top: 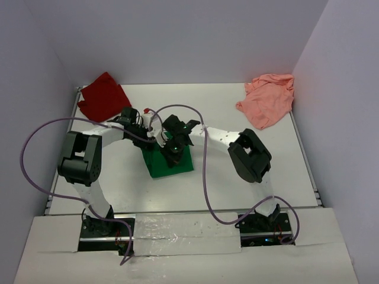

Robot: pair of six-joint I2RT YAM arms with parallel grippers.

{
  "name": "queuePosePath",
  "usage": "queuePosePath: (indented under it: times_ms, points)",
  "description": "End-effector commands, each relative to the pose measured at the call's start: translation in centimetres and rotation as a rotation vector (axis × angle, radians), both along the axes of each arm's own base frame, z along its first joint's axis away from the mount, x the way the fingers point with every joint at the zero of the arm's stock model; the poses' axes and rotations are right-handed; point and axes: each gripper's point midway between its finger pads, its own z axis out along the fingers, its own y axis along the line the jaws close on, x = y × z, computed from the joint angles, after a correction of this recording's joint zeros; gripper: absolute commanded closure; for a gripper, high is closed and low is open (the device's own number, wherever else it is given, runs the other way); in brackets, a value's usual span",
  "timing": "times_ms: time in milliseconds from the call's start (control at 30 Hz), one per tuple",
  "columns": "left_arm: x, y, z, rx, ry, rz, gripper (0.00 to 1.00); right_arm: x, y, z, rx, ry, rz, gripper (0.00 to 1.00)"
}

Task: Fold and stack the t-shirts
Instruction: Smooth out wrinkles on the folded tshirt, then put the neatly folded tshirt into the corner of the board with the left arm

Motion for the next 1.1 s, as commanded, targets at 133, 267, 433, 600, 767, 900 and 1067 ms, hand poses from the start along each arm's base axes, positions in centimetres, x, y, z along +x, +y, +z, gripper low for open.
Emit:
queuePosePath:
  times_ms: [133, 267, 433, 600, 767, 900, 1067]
  points:
    - [1.6, 6.5, -1.5, 0.118, -0.021, 0.159, 0.86, -1.8, -10.2, -3.3, -0.373, 0.079, -0.159, 1.0]
    - [1.2, 6.9, -1.8, 0.113, -0.013, 0.163, 0.86, -1.7, -10.9, -3.5, -0.375, 0.066, -0.176, 1.0]
    - [2.0, 6.6, 0.4, 0.09, -0.061, 0.165, 0.85, 0.1, -10.4, -2.5, -0.321, -0.052, -0.205, 1.0]
    - [2.0, 9.1, 1.3, 0.167, -0.091, 0.202, 0.85, 0.4, -10.4, -0.7, -0.28, -0.081, -0.223, 1.0]
    - [1.5, 12.1, 1.1, 0.207, -0.089, 0.269, 0.86, 1.5, -10.4, 1.9, -0.219, -0.144, -0.254, 1.0]
    - [1.5, 15.0, 2.0, 0.235, -0.115, 0.37, 0.86, 4.0, -11.1, 5.0, -0.165, -0.281, -0.336, 1.0]
    - [2.0, 19.2, 2.4, 0.293, -0.162, 0.51, 0.87, 6.8, -11.9, 9.6, -0.068, -0.499, -0.451, 1.0]
